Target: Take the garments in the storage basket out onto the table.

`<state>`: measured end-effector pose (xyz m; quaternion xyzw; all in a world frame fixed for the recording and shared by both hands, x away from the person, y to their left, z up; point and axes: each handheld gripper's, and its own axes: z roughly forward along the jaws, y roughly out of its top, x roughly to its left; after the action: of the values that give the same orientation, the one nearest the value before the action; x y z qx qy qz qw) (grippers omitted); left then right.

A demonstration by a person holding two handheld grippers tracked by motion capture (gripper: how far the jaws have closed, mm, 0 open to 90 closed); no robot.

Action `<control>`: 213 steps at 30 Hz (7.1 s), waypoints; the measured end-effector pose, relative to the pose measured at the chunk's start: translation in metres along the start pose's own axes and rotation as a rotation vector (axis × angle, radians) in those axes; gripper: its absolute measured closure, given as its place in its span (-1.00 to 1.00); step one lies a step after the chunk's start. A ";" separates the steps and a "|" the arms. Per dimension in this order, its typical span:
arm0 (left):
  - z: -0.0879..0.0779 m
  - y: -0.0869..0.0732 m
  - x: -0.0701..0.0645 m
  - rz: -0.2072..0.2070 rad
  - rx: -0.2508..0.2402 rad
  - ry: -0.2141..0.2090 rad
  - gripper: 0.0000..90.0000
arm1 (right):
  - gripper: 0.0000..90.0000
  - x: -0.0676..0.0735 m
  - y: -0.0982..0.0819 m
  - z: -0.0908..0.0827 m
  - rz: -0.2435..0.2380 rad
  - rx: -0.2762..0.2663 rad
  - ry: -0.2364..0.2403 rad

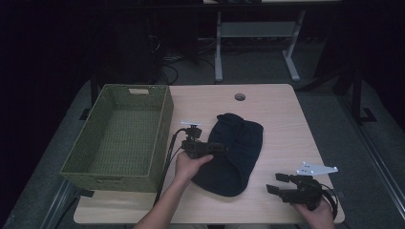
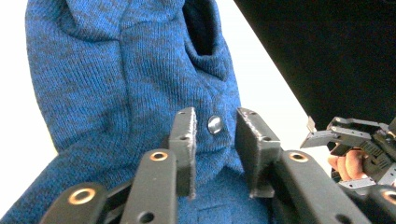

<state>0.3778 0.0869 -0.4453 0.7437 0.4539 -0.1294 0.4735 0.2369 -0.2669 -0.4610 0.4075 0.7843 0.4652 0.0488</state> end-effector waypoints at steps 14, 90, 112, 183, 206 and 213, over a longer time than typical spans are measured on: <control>-0.002 -0.014 0.003 -0.003 0.064 0.078 0.72 | 0.77 0.018 0.013 0.020 -0.032 0.048 0.088; -0.023 -0.077 -0.013 0.011 0.125 0.025 0.69 | 0.89 -0.008 0.014 0.038 0.053 0.225 0.159; -0.003 -0.041 -0.001 -0.015 0.064 0.068 0.59 | 0.92 -0.035 0.067 0.075 0.145 0.243 0.152; 0.007 -0.032 0.006 -0.050 -0.014 0.073 0.59 | 0.86 -0.029 0.091 0.108 0.193 0.216 0.184; 0.000 -0.044 0.003 -0.049 0.010 0.052 0.51 | 0.68 -0.033 0.085 0.102 0.215 0.163 0.168; 0.000 -0.045 0.006 -0.057 0.018 0.052 0.53 | 0.73 -0.049 0.074 0.102 0.274 0.192 0.144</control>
<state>0.3457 0.0967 -0.4756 0.7377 0.4858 -0.1275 0.4511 0.3597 -0.2122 -0.4766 0.4788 0.7639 0.4184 -0.1106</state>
